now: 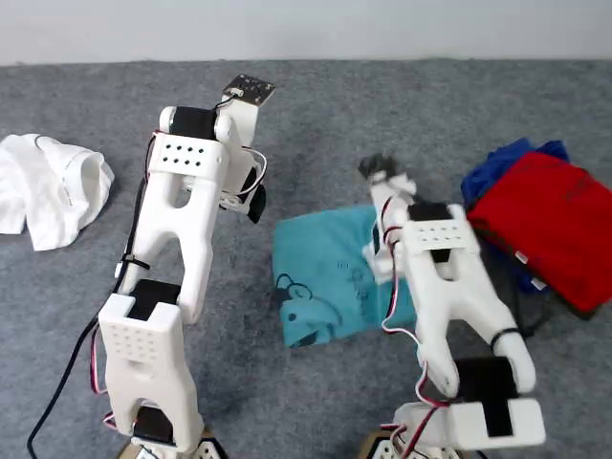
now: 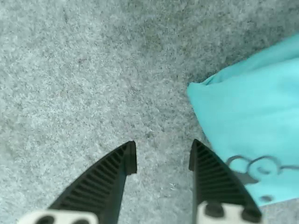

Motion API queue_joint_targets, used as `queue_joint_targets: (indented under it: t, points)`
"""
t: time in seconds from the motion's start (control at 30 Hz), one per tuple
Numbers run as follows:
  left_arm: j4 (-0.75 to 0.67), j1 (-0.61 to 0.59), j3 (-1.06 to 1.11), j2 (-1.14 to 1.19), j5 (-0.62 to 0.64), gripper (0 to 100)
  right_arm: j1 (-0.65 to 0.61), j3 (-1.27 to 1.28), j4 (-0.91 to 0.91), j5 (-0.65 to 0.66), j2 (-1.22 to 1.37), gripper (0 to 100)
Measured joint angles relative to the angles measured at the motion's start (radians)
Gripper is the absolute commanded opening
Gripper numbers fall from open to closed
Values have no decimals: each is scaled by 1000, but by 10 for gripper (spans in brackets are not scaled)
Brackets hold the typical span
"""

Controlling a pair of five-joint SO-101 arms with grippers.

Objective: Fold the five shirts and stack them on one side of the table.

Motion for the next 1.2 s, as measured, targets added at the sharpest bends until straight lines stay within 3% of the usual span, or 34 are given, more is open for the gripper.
queue_joint_targets:
  t: [0.3,0.6,0.97,1.2]
  points:
    - [0,0,0,0,0,191,153,-365,-55,-2,68,9]
    - [0,0,0,0,0,191,345,-721,-41,-189,316,9]
    - [0,0,0,0,0,191,687,-809,17,-196,479,9]
    - [0,0,57,0,0,191,796,-810,26,-199,554,9]
